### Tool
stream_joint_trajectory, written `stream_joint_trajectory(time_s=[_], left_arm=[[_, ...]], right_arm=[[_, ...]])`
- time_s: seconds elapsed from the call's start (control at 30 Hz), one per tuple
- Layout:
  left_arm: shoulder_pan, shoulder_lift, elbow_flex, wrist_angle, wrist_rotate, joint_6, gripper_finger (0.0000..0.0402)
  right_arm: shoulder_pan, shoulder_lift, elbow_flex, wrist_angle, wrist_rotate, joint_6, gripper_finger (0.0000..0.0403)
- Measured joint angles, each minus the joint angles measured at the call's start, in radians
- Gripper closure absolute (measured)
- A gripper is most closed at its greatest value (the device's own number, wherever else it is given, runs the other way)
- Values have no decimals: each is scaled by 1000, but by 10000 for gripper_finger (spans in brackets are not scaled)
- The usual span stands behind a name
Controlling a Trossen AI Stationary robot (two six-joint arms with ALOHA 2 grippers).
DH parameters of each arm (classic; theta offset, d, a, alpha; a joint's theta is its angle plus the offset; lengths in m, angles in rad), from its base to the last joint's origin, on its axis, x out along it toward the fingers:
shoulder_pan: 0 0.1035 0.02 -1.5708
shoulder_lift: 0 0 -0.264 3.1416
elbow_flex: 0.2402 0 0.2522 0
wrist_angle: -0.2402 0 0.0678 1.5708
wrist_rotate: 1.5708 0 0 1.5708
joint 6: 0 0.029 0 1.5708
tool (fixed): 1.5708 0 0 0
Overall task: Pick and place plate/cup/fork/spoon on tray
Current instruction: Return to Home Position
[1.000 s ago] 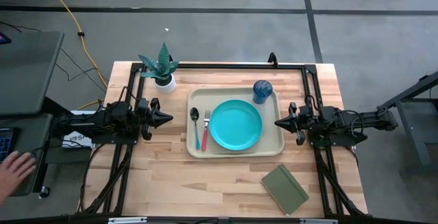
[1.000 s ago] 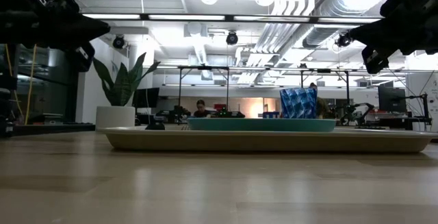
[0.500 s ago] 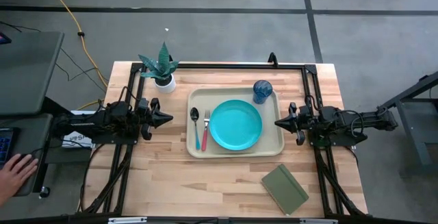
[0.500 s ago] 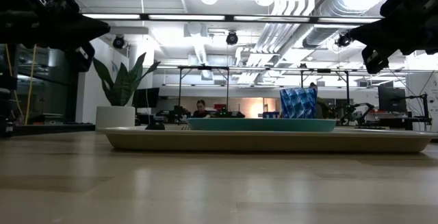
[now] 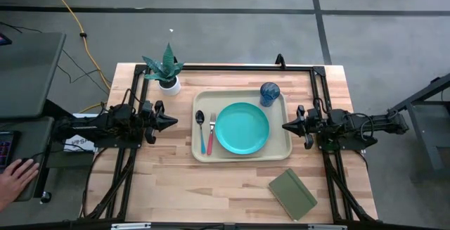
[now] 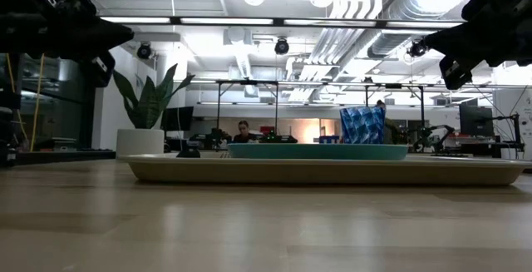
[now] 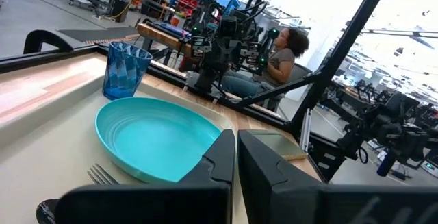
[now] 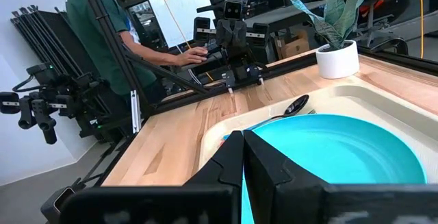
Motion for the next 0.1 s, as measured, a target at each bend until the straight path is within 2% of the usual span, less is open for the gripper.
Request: stream_joint_trajectory(time_s=[0.1], left_arm=[[0, 0, 0, 0, 0, 0, 401]], right_arm=[[0, 0, 0, 0, 0, 0, 402]])
